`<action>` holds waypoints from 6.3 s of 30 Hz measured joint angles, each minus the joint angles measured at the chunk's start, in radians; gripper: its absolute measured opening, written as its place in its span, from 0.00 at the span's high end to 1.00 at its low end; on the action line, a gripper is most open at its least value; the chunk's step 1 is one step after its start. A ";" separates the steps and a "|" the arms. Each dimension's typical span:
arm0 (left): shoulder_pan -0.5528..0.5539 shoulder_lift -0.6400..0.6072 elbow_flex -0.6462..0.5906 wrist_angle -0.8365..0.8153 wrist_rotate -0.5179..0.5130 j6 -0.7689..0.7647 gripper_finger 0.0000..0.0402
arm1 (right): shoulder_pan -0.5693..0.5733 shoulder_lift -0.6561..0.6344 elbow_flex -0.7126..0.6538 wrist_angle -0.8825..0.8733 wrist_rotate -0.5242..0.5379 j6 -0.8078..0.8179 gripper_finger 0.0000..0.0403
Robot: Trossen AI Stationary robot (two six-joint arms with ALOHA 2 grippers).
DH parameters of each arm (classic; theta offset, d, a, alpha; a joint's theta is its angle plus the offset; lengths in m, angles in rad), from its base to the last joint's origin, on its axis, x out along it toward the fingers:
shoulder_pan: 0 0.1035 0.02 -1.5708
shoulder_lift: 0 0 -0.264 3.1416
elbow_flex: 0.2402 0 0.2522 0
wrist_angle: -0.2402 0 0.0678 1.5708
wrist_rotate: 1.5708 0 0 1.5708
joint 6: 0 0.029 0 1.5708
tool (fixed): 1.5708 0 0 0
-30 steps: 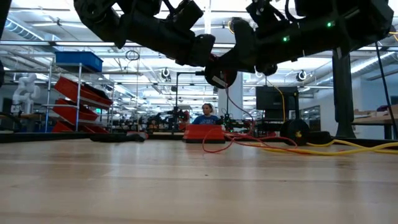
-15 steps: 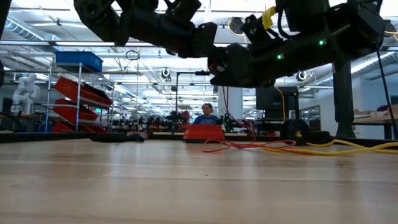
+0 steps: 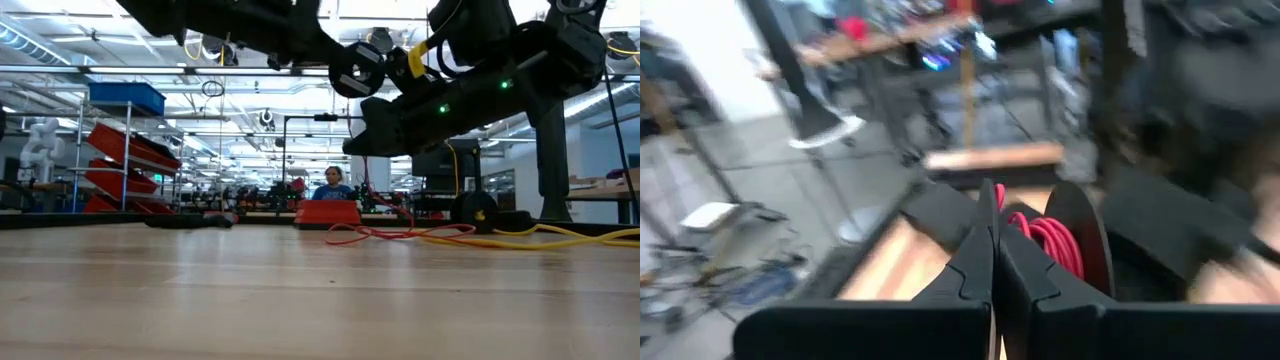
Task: Coil cords
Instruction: Coil the red wire onto the spool
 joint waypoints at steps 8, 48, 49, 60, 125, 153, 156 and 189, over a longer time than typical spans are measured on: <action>0.000 -0.064 0.000 -0.314 0.068 0.049 1.00 | -0.011 0.000 0.000 -0.018 -0.001 0.004 1.00; 0.004 0.133 0.001 -0.238 -0.331 0.414 1.00 | -0.011 0.000 0.000 0.097 -0.091 0.003 1.00; 0.004 0.141 0.001 -0.229 -0.338 0.420 1.00 | -0.011 0.000 0.000 0.102 -0.102 0.002 1.00; 0.005 0.170 0.000 -0.137 -0.373 0.431 1.00 | -0.009 0.000 0.000 0.161 -0.152 -0.008 1.00; 0.060 -0.197 0.000 -0.201 0.062 -0.179 1.00 | 0.051 0.000 0.040 0.004 0.128 -0.241 1.00; 0.061 -0.243 0.000 -0.700 0.218 0.054 1.00 | 0.052 0.000 0.039 -0.016 0.093 -0.220 1.00; 0.061 -0.216 0.000 -0.735 0.194 0.064 1.00 | 0.052 0.000 0.039 -0.015 0.091 -0.207 1.00; 0.007 0.166 0.000 0.020 -0.380 0.239 1.00 | 0.052 0.000 0.040 0.140 0.019 -0.159 1.00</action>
